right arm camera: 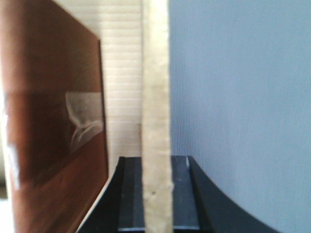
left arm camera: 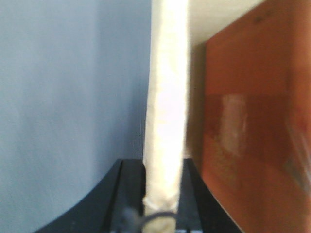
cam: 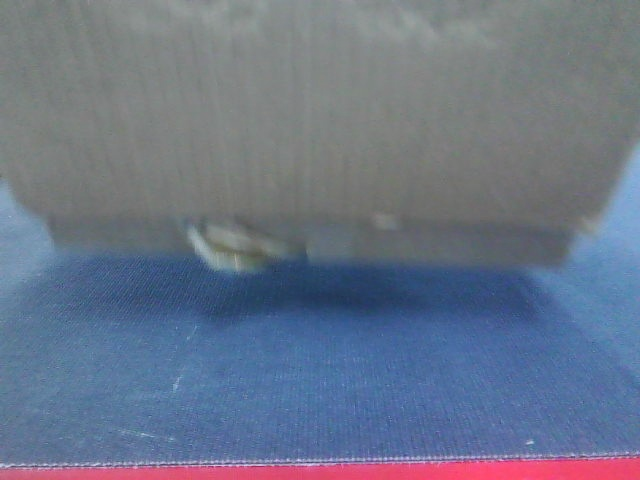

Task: Stack two boxes on right shelf middle
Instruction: 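Lift the stacked boxes off the table with both grippers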

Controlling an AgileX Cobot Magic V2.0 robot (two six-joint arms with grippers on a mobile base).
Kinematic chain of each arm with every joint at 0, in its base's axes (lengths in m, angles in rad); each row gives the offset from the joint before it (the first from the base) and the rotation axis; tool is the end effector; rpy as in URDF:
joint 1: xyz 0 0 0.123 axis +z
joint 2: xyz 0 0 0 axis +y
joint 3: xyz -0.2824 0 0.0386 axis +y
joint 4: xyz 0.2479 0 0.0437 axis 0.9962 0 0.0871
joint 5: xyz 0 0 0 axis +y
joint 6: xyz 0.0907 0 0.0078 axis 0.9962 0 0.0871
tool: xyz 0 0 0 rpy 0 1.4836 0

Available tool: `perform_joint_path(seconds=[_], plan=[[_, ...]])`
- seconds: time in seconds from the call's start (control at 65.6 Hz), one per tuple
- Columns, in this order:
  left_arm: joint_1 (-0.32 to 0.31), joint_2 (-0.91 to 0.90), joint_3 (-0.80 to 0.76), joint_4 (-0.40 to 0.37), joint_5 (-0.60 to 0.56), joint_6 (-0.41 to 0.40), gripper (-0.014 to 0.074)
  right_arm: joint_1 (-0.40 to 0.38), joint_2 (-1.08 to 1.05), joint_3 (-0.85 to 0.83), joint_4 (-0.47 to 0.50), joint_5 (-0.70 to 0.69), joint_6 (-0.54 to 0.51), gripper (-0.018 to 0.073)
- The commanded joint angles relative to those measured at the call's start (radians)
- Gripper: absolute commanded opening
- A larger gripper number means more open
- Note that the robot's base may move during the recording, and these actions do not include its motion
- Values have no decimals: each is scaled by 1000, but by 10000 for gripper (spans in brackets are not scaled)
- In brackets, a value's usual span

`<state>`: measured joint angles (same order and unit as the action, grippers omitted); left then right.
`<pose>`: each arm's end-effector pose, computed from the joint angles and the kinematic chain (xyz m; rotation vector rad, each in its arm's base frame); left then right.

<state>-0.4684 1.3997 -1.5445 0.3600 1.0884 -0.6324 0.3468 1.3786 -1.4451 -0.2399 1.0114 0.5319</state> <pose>0.2692 -0.1043 0.4230 -0.1355 2.3438 -0.0726 0.2766 0.0805 0.4009 0.1595 2.3899 0.1064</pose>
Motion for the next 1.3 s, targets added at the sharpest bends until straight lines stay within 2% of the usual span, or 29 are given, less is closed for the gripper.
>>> perform_joint_path(seconds=[0.0, 0.076, 0.183, 0.808, 1.067, 1.28], plan=[[6, -39, -30, 137, -3, -33, -111, 25, -32, -3, -230, -8, 86, -153], [6, -46, -32, 166, -16, -33, -111, 67, -32, -15, -287, -10, 128, -153], [6, -52, -33, 177, -25, -33, -111, 92, -32, -38, -290, -46, 148, -153], [6, -52, -35, 179, -46, -33, -111, 94, -20, -50, -290, -135, 148, -153], [6, -52, -35, 265, -90, -33, -111, 92, -10, -50, -310, -211, 148, -153], [6, -52, -35, 300, -111, -33, -111, 92, -10, -50, -344, -298, 148, -153]])
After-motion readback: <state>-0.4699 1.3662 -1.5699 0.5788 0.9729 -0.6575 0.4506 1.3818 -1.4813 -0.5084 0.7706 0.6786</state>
